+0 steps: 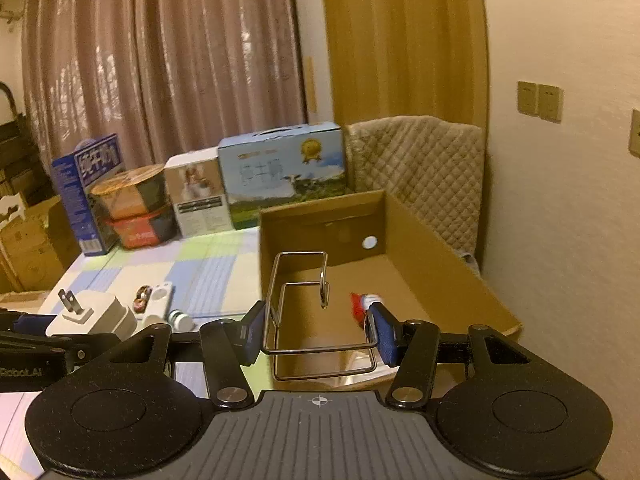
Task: Organize rigid objects
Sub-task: 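Carry the plug adapter with the left tool while the right tool carries the wire stand to the box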
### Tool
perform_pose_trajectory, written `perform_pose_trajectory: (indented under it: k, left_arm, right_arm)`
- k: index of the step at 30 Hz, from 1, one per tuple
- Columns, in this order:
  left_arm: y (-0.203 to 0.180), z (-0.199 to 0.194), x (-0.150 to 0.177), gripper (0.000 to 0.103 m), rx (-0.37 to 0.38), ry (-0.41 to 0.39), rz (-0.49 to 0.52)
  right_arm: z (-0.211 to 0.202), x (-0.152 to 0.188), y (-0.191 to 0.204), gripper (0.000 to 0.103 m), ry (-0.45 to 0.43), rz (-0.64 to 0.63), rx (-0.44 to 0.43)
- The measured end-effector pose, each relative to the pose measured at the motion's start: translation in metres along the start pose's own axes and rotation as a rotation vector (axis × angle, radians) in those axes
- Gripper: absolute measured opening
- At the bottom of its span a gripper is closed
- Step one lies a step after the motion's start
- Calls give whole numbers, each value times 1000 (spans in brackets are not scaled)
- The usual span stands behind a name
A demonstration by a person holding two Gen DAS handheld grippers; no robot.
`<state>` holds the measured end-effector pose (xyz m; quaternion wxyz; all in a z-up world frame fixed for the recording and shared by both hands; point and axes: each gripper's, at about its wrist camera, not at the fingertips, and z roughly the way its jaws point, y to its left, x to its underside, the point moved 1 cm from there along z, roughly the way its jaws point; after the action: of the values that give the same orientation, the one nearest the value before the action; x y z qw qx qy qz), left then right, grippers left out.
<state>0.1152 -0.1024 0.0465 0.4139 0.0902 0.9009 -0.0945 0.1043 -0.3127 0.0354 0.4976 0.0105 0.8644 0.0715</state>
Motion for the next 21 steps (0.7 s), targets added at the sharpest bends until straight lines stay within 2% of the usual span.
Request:
perform_pose_trajectory:
  k: [7,21]
  left_arm:
    - [-27,5,-9,61,42,0,30]
    - [-55,29,-19,61,102,26,64]
  right_arm:
    - [-5,-4,-22,51,-6,27,29]
    - [0,-10,-49,51,5,61,40]
